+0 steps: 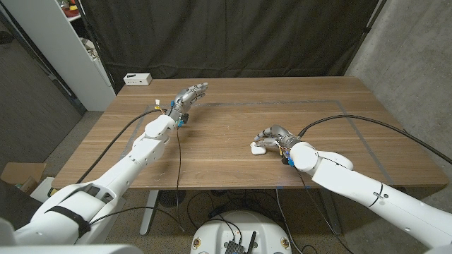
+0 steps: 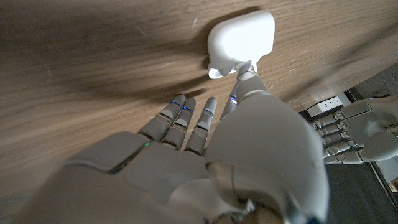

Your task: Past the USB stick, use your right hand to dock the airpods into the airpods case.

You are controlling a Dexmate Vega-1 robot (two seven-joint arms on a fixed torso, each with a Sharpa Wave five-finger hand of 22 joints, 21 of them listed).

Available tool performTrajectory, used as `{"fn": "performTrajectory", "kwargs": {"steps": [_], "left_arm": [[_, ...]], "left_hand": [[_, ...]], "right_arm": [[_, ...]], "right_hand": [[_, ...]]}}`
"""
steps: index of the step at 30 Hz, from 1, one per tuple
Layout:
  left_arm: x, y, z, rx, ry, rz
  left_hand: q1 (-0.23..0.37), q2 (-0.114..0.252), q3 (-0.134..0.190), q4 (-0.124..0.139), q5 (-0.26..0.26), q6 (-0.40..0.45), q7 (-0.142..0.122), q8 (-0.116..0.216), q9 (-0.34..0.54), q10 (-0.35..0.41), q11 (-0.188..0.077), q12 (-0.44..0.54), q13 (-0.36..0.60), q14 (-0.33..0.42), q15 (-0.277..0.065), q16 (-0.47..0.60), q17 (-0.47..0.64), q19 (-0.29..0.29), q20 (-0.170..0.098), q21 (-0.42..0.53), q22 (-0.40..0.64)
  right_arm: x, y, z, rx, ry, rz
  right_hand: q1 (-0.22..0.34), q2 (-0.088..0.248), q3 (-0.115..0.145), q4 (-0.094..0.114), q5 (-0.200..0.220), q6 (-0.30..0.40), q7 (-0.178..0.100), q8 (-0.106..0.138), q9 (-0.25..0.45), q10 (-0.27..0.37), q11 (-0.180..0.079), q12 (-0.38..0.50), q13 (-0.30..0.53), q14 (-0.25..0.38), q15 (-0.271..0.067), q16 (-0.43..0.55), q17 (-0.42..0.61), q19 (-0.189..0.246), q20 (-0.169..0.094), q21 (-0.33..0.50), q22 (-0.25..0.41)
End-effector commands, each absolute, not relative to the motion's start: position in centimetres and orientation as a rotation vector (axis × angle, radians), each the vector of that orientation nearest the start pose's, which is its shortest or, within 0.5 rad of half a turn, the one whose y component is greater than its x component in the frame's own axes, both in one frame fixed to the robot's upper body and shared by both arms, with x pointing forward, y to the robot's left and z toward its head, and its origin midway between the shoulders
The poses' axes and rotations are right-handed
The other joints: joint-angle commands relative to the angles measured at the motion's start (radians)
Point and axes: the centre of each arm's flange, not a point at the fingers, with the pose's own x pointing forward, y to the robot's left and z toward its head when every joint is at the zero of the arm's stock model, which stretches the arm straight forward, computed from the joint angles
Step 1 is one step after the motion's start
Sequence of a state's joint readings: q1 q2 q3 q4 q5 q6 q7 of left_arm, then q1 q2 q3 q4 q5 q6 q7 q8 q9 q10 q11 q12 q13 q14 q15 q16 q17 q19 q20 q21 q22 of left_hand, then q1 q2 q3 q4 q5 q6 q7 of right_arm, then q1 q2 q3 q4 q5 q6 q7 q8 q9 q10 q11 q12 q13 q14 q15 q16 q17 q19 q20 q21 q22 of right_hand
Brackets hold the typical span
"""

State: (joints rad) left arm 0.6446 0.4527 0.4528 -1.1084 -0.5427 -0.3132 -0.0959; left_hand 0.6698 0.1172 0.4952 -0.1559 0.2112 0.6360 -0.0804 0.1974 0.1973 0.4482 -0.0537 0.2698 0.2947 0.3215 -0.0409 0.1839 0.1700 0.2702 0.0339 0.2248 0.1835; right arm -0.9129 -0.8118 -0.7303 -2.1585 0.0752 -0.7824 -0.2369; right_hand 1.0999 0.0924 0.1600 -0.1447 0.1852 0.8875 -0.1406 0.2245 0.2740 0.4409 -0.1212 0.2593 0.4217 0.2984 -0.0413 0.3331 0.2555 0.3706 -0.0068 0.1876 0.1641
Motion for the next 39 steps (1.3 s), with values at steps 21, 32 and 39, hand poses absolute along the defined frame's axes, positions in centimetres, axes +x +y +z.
{"fn": "performTrajectory", "kwargs": {"steps": [21,32,39], "left_arm": [[68.3,26.2,2.4,0.109,-0.626,-0.249],[68.4,25.8,2.3,0.110,-0.625,-0.251],[68.2,25.7,2.0,0.109,-0.621,-0.251]], "left_hand": [[-0.015,0.000,0.002,0.005,0.006,0.001,0.007,-0.002,0.003,0.000,0.005,-0.002,0.006,-0.003,-0.048,-0.002,0.003,0.000,0.008,-0.005,0.003],[-0.018,-0.003,0.001,0.003,0.007,0.005,0.005,0.000,0.003,0.002,0.002,-0.002,0.007,-0.004,-0.048,-0.002,0.002,-0.003,0.007,-0.007,0.003],[-0.020,-0.005,0.000,0.002,0.007,0.007,0.005,0.000,0.003,0.003,0.001,-0.002,0.006,-0.005,-0.049,-0.002,0.002,-0.010,0.006,-0.010,0.003]], "right_arm": [[54.1,-16.0,-7.6,-0.983,-0.220,0.177],[53.1,-14.7,-7.7,-1.124,-0.292,0.102],[53.3,-14.6,-7.8,-1.141,-0.316,0.077]], "right_hand": [[-0.004,0.022,0.008,0.000,-0.004,-0.068,-0.046,-0.031,-0.017,-0.061,-0.007,-0.033,-0.003,-0.057,-0.139,-0.013,0.005,-0.024,0.033,-0.003,0.006],[-0.007,0.017,0.008,-0.003,-0.004,-0.034,-0.053,-0.016,-0.027,-0.091,-0.031,-0.045,-0.012,-0.133,-0.123,-0.048,-0.004,-0.083,0.054,-0.013,0.006],[-0.009,0.009,0.008,-0.006,-0.005,-0.024,-0.056,-0.015,-0.031,-0.099,-0.033,-0.049,-0.021,-0.164,-0.116,-0.071,-0.022,-0.137,0.050,-0.018,0.005]]}}
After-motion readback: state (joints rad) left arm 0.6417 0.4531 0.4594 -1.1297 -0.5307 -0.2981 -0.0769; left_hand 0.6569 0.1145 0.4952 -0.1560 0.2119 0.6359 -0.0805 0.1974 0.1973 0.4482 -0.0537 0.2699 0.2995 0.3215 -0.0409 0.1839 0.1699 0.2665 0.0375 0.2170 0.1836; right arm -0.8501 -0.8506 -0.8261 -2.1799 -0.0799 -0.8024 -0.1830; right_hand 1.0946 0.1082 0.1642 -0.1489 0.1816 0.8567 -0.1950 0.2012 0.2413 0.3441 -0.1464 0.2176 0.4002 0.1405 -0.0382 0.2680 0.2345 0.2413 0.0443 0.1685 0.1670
